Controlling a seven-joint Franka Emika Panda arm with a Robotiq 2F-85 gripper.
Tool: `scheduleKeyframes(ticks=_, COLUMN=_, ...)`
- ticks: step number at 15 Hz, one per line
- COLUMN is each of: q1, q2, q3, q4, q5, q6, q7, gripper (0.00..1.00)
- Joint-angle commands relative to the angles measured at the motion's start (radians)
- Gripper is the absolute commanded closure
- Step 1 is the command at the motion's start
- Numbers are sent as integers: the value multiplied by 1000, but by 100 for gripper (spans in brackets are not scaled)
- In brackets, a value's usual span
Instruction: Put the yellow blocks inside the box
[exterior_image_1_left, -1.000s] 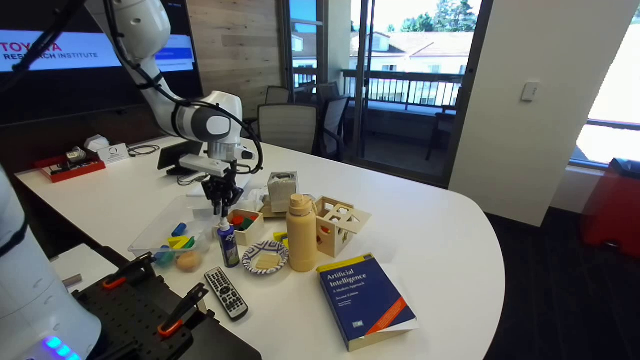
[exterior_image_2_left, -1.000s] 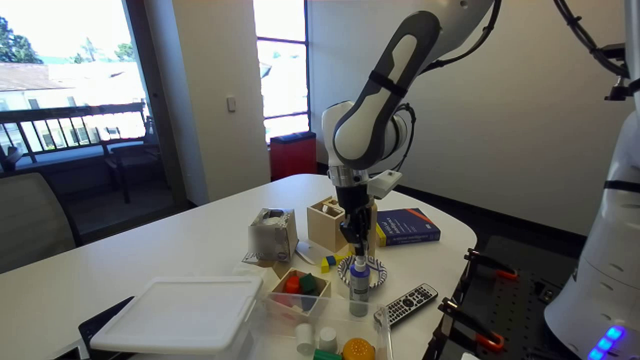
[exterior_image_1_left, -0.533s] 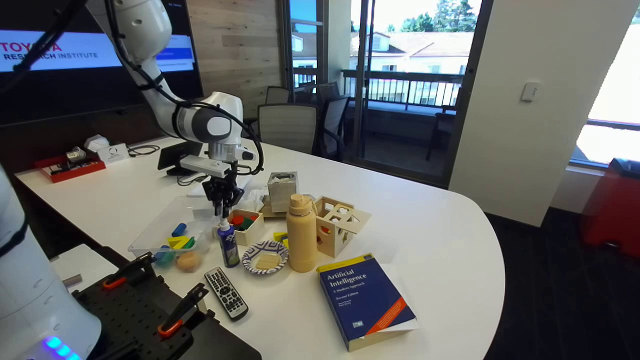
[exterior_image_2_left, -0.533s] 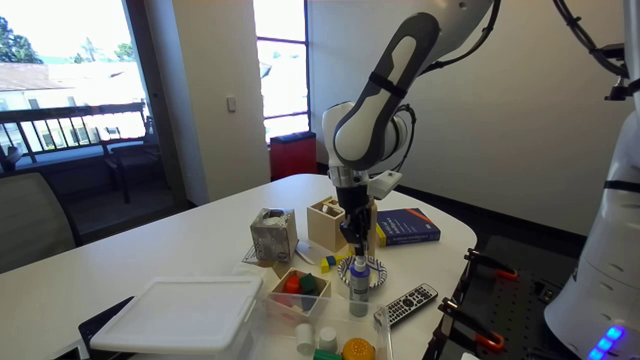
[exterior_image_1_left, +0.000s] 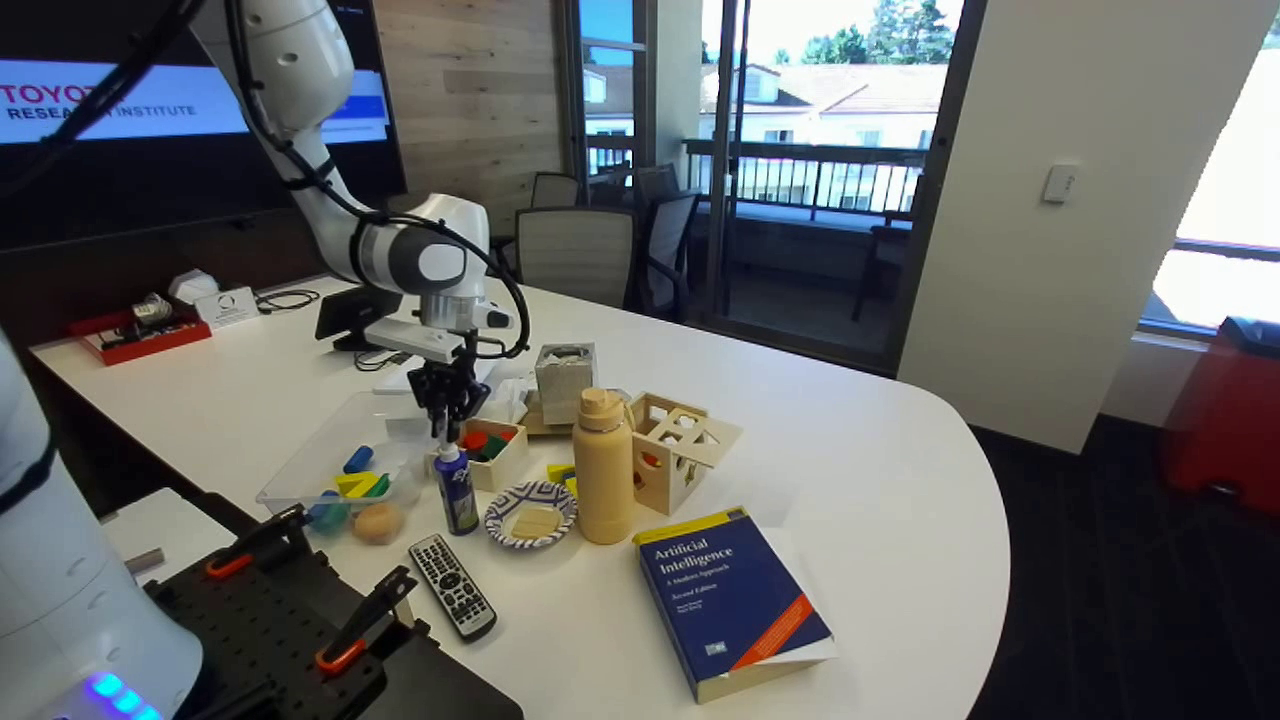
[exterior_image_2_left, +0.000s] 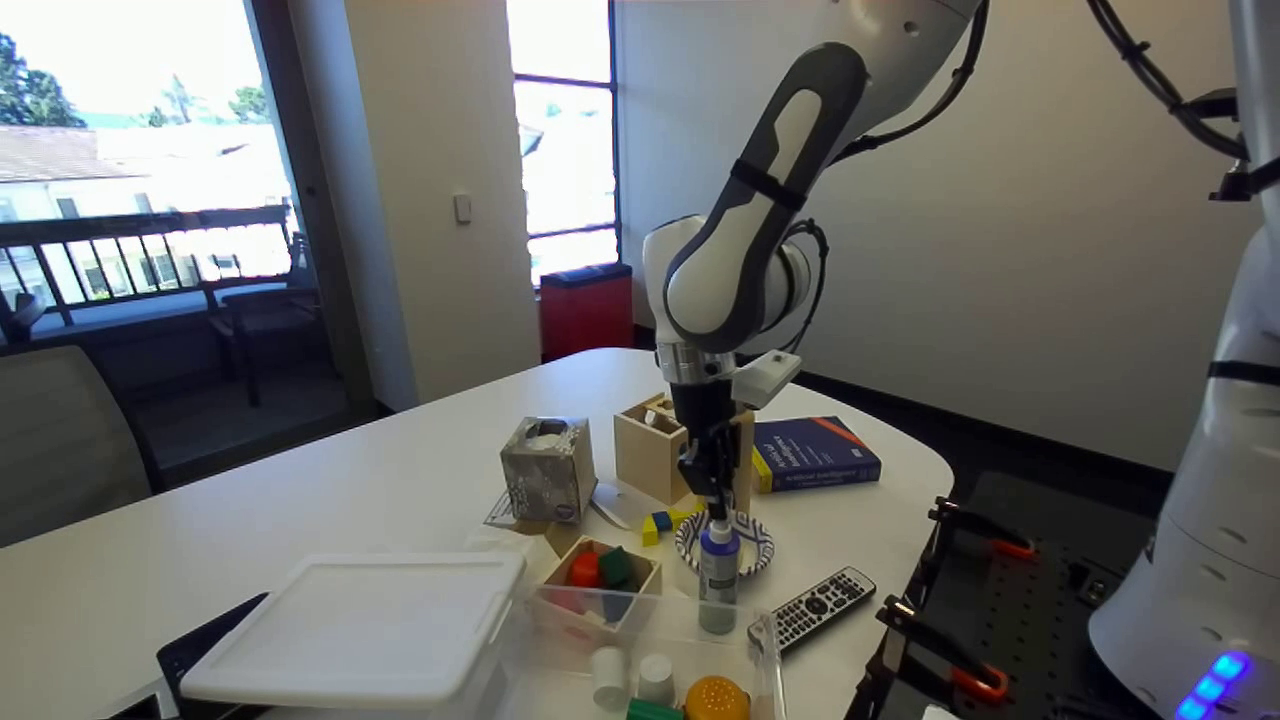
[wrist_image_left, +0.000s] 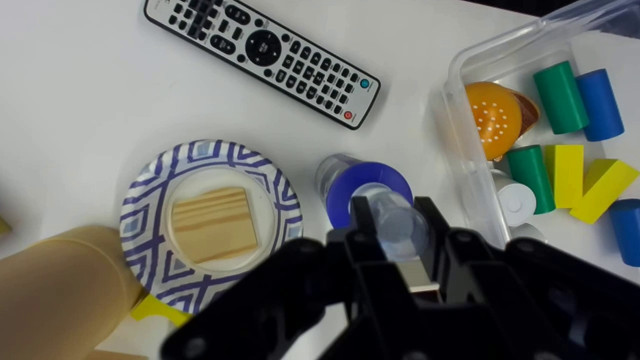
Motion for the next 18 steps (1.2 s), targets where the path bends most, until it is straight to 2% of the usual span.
scheduleKeyframes(ticks=1, q1=11, q2=35, q3=-14, q4=26, q5=-25, q6=23, q7=14, gripper=94)
scheduleKeyframes(ticks=18, q1=35, q2=52, q3=-42, q4=32, q5=-72, q6=-18, q7=81, gripper=94)
